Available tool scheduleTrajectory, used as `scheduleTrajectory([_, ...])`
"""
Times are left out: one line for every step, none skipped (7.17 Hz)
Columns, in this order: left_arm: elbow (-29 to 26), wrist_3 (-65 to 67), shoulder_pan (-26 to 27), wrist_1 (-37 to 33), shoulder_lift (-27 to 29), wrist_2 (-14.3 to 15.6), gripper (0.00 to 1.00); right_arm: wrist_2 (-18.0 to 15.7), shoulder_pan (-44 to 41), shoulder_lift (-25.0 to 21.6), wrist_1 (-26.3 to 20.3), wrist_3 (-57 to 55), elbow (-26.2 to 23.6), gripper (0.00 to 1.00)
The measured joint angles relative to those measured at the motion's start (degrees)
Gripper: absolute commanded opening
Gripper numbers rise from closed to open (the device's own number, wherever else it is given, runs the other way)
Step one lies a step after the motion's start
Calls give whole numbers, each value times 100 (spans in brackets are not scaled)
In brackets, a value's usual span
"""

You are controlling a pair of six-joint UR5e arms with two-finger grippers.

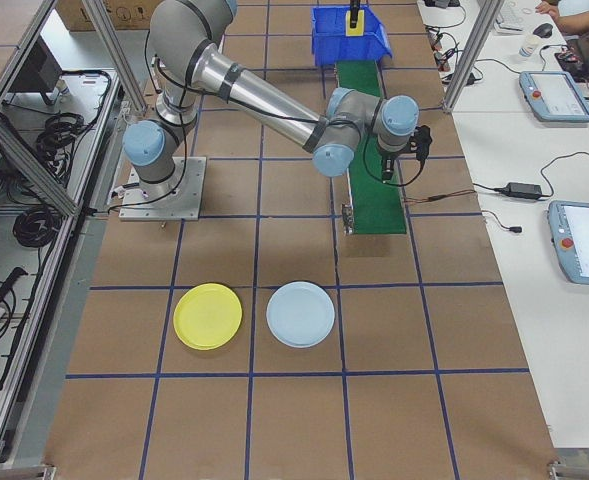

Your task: Move block left to right into plate

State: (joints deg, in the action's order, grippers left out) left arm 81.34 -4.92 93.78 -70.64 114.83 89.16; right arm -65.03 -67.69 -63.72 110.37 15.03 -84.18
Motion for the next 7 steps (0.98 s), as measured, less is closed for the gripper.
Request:
scheduleTrajectory([-54, 94, 207, 178, 269, 11, 52, -1, 1, 0, 15, 2, -4, 100])
scheduleTrajectory([-79, 139, 370, 313, 461, -6, 56, -1, 1, -2, 32, 6, -12, 100])
scheduleTrajectory([-87, 132, 487, 427, 580, -20, 100, -3, 2, -5, 43, 12, -21, 100])
scheduleTrajectory([-89, 113, 546, 481, 635, -27, 100, -7, 2, -5, 50, 20, -29, 100])
scheduleTrajectory([-94, 129, 571, 502, 650, -29, 100, -9, 2, -4, 53, 24, -43, 100])
scheduleTrajectory([-102, 151, 585, 502, 621, -32, 100, -9, 2, 1, 56, 25, -53, 100])
scheduleTrajectory([-112, 159, 594, 433, 483, -34, 100, -9, 1, 2, 60, 25, -53, 100])
